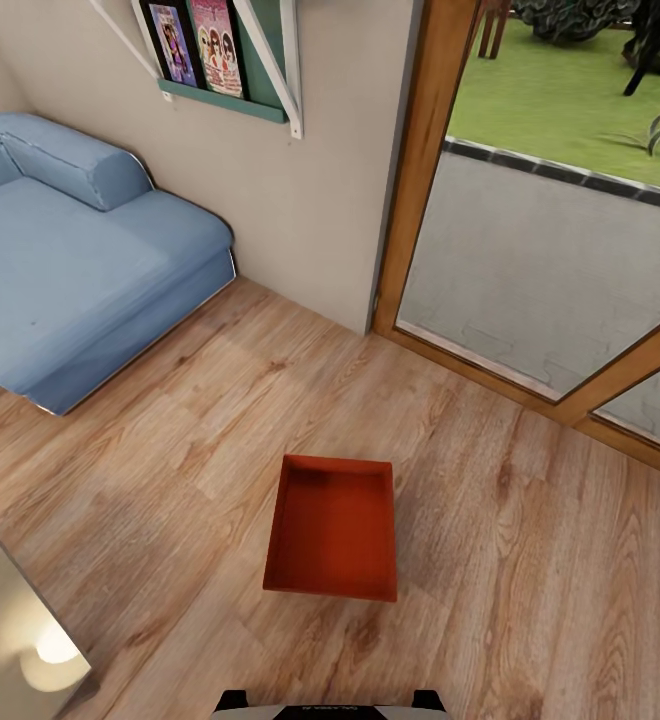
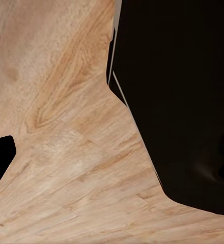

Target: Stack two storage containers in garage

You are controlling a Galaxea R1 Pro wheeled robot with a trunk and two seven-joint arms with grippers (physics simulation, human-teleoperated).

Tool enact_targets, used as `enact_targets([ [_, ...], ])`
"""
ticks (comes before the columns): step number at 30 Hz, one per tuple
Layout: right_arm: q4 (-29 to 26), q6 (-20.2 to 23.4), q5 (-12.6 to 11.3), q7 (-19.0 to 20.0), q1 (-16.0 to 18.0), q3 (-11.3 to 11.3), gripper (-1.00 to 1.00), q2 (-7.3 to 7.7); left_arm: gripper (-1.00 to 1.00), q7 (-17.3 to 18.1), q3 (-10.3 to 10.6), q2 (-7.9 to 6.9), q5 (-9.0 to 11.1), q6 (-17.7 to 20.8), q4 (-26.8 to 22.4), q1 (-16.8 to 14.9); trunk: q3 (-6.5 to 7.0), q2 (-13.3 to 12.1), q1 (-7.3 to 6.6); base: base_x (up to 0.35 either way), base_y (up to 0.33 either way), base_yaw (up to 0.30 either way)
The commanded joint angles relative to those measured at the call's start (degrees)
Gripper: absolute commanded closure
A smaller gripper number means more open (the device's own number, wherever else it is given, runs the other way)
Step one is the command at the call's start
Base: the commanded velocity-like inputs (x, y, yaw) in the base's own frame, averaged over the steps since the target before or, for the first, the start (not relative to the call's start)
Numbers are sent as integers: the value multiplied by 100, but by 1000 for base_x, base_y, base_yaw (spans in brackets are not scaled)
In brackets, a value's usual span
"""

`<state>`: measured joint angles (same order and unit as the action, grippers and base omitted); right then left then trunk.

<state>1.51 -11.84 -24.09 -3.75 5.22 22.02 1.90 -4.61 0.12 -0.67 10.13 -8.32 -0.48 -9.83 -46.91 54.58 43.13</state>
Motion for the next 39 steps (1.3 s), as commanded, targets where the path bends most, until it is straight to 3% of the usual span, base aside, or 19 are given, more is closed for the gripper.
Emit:
enact_targets([
  [1,16,-28,-43,-3,5,48,-100,-2,-100,-5,5,2,32,-19,4,-2,-3,2,0,0,0,0],
  [11,12,26,-12,-37,5,67,-100,13,-100,-14,-31,3,74,-16,-2,-2,-3,2,0,0,0,0],
  [14,-57,47,-4,-42,7,69,-100,38,-100,-57,-59,-33,84,24,-213,-2,-3,2,0,0,0,0],
  [18,-498,233,0,-50,-18,72,-100,59,-100,-52,-71,-182,104,234,-816,-2,-3,2,0,0,0,0],
  [21,-768,842,-4,-192,84,68,-100,63,-100,-68,-97,-288,109,679,-1219,-21,-3,2,0,0,0,0],
  [25,-931,1021,-7,-335,640,45,-100,61,-100,-67,-132,-629,167,1254,-1707,-62,-3,2,0,0,0,0],
  [29,-914,917,-26,-610,1279,14,-100,66,-100,-75,-238,-932,306,1433,-1752,-100,-3,2,0,0,0,0],
  [31,-891,768,-27,-768,1712,9,-100,71,-100,-81,-329,-1064,358,1739,-1817,-282,-3,2,0,0,0,0],
  [32,-878,611,-26,-898,2091,10,-100,73,-100,-149,-370,-1089,392,2058,-1825,-721,-3,2,0,0,0,0],
  [34,-875,556,-26,-946,2274,12,-100,69,-100,-301,-380,-1067,404,2159,-1841,-987,-3,2,0,0,0,0],
  [37,-873,514,-15,-982,2478,21,-100,22,-100,-628,-387,-966,427,2239,-1849,-1442,-3,2,0,0,0,0],
  [39,-872,489,0,-992,2545,52,-100,-28,-100,-778,-387,-788,428,2264,-1821,-1764,-3,2,0,0,0,0],
])
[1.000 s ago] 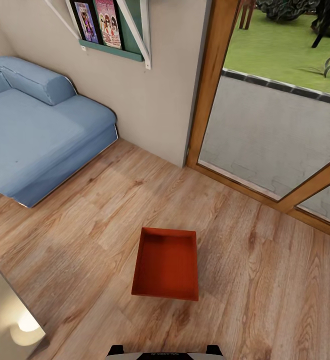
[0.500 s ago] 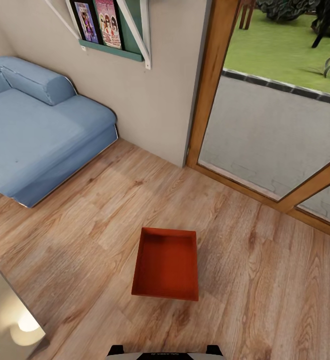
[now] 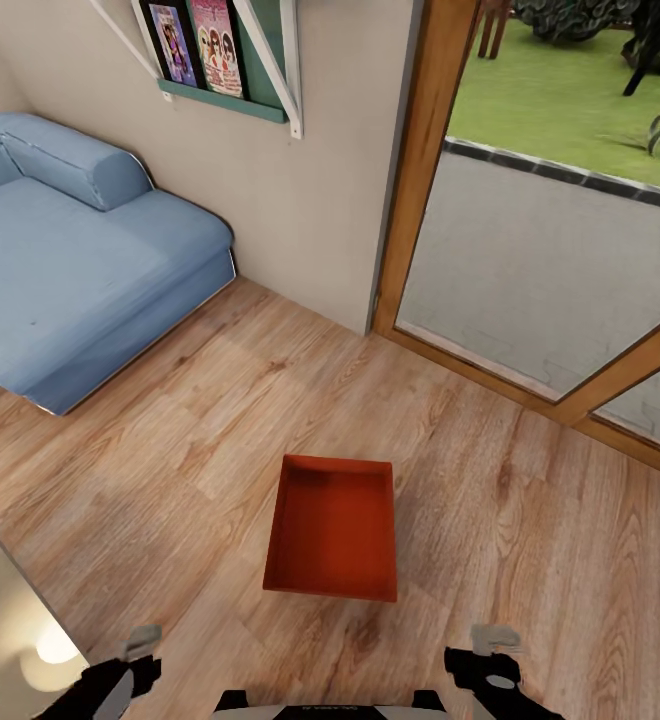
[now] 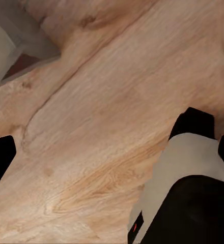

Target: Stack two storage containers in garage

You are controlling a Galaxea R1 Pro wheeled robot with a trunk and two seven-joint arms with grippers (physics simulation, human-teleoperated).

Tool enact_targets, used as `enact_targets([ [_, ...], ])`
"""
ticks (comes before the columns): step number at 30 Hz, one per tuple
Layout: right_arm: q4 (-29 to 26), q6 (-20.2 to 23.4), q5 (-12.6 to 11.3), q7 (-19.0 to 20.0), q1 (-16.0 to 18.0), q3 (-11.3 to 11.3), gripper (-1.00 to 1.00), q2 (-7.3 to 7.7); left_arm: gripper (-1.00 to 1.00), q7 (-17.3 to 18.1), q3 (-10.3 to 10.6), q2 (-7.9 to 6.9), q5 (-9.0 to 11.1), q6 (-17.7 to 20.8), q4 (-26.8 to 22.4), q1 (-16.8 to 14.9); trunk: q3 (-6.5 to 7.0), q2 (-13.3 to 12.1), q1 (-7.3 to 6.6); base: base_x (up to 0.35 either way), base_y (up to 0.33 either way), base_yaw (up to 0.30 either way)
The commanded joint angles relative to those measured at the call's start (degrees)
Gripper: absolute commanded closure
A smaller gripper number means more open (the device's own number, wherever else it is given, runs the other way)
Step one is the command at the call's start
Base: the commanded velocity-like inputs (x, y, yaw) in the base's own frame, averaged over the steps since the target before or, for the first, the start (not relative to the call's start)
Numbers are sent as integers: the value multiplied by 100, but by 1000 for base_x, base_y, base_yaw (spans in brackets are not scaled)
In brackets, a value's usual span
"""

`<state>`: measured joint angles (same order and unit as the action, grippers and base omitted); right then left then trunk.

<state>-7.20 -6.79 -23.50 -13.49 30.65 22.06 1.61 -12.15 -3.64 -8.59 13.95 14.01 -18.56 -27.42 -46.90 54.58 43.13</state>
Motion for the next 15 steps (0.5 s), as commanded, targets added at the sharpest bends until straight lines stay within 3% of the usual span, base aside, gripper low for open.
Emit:
enact_targets([
  [1,-1,-201,-46,-28,42,72,-100,-209,-100,-107,13,538,-36,-17,-27,-257,-4,3,0,0,0,0],
  [4,-6,-298,-31,-28,46,77,-100,-289,-100,-122,37,826,-63,-151,-17,-303,-4,3,0,0,0,0],
  [6,-40,-355,-23,-25,46,82,-100,-310,-100,-126,49,927,-83,-323,-9,-314,-4,3,0,0,0,0],
  [11,-102,-718,-25,39,46,82,-100,-347,-100,-128,66,1026,-118,-635,90,-324,-4,3,0,0,0,0],
  [13,-305,-790,-44,50,46,48,-100,-450,-100,-122,579,1218,-232,-704,101,-325,-4,3,0,0,0,0],
  [15,-369,-805,-49,67,46,40,-100,-466,-100,-121,918,1276,-256,-769,89,-325,-4,3,0,0,0,0],
])
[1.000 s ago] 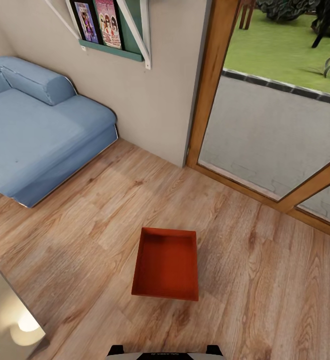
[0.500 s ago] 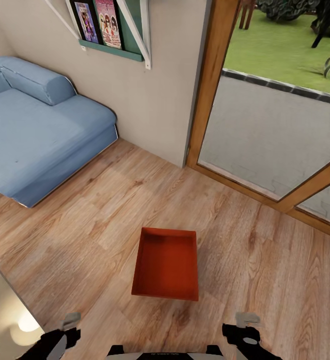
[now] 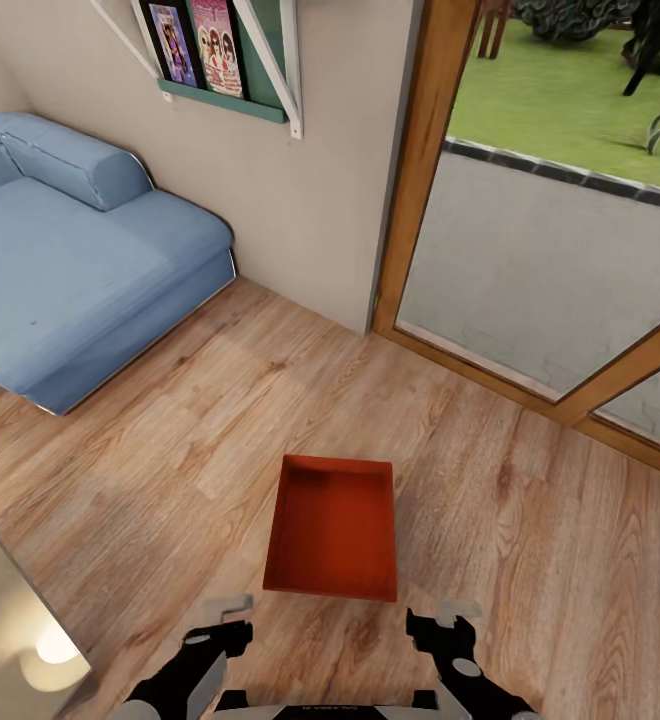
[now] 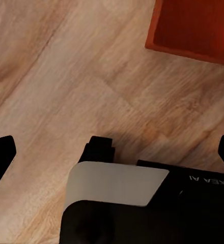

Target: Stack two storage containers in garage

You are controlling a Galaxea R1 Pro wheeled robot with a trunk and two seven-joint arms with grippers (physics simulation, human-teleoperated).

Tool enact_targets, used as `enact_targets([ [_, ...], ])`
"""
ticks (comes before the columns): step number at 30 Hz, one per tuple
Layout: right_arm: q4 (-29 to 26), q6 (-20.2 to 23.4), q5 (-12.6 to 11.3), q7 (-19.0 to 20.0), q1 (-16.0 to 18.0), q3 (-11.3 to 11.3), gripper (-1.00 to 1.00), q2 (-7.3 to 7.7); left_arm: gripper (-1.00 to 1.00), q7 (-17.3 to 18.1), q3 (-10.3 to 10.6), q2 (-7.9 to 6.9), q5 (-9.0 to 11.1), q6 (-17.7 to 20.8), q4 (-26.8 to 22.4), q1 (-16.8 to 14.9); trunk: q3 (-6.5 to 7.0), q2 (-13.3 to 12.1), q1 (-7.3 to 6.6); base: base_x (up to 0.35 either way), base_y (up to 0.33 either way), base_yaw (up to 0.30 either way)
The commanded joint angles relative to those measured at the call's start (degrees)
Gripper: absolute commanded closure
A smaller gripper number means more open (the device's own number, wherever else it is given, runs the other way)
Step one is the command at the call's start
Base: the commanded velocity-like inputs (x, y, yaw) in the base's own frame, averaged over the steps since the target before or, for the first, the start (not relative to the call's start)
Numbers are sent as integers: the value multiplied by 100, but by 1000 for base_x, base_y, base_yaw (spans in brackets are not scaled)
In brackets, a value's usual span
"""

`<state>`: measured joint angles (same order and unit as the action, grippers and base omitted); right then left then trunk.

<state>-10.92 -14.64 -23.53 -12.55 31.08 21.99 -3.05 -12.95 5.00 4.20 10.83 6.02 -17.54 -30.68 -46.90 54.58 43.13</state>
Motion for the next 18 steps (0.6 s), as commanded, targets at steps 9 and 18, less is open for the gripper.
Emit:
enact_targets([
  [9,-36,-30,-38,14,2,51,-100,-17,-100,-41,456,30,97,-181,-13,0,-3,3,0,0,0,0],
  [18,-33,-30,-37,16,3,51,-100,-20,-100,-49,442,34,122,-194,-29,0,-3,3,0,0,0,0],
])
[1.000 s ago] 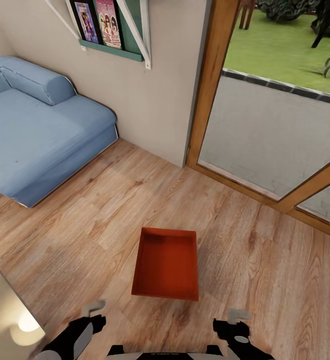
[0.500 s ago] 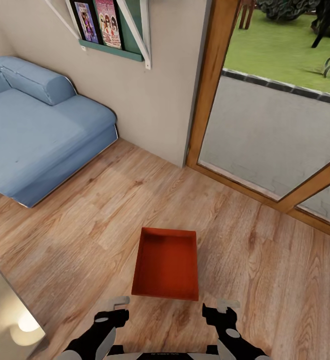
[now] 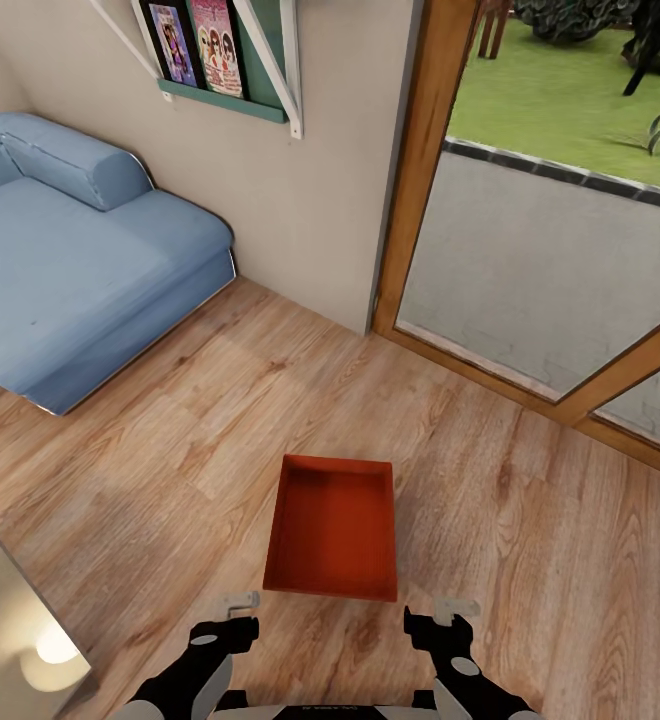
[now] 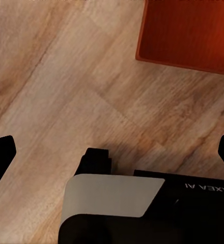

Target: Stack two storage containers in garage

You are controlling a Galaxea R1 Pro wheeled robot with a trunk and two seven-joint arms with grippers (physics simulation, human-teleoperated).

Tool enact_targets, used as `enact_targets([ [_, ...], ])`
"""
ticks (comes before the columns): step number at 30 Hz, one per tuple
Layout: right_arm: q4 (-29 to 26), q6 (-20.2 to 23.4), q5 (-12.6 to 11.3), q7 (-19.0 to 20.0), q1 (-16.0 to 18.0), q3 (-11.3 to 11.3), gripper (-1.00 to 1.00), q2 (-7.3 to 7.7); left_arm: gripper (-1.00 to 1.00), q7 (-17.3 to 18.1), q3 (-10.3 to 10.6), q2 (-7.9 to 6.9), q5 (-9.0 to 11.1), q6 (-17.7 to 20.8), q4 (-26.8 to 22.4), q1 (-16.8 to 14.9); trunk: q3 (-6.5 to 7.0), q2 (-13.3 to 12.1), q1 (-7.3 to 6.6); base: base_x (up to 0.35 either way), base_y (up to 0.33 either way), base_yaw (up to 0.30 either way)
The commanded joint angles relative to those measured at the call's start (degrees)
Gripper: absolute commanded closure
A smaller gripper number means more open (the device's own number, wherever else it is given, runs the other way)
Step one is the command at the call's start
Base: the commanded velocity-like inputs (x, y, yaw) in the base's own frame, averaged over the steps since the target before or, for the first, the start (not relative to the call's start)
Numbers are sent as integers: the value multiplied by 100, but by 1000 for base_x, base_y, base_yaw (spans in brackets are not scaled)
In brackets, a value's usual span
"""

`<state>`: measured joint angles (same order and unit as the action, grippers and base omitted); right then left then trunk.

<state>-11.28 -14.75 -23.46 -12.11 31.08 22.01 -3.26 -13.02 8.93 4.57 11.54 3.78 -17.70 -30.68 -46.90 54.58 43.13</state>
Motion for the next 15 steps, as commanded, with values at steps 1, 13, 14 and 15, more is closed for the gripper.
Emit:
enact_targets([
  [1,3,-19,-45,-29,3,49,-100,1,-100,-42,46,-6,54,24,-13,0,-3,3,0,0,0,0],
  [13,3,-20,-45,-29,3,49,-100,1,-100,-42,38,-1,82,9,-58,0,-57,123,66,0,0,0],
  [14,3,-23,-45,-29,3,49,-100,1,-100,-42,38,-1,83,9,-58,0,-75,163,88,0,0,0],
  [15,3,-26,-45,-29,2,49,-100,1,-100,-42,38,-4,84,9,-61,0,-93,203,110,0,0,0],
])
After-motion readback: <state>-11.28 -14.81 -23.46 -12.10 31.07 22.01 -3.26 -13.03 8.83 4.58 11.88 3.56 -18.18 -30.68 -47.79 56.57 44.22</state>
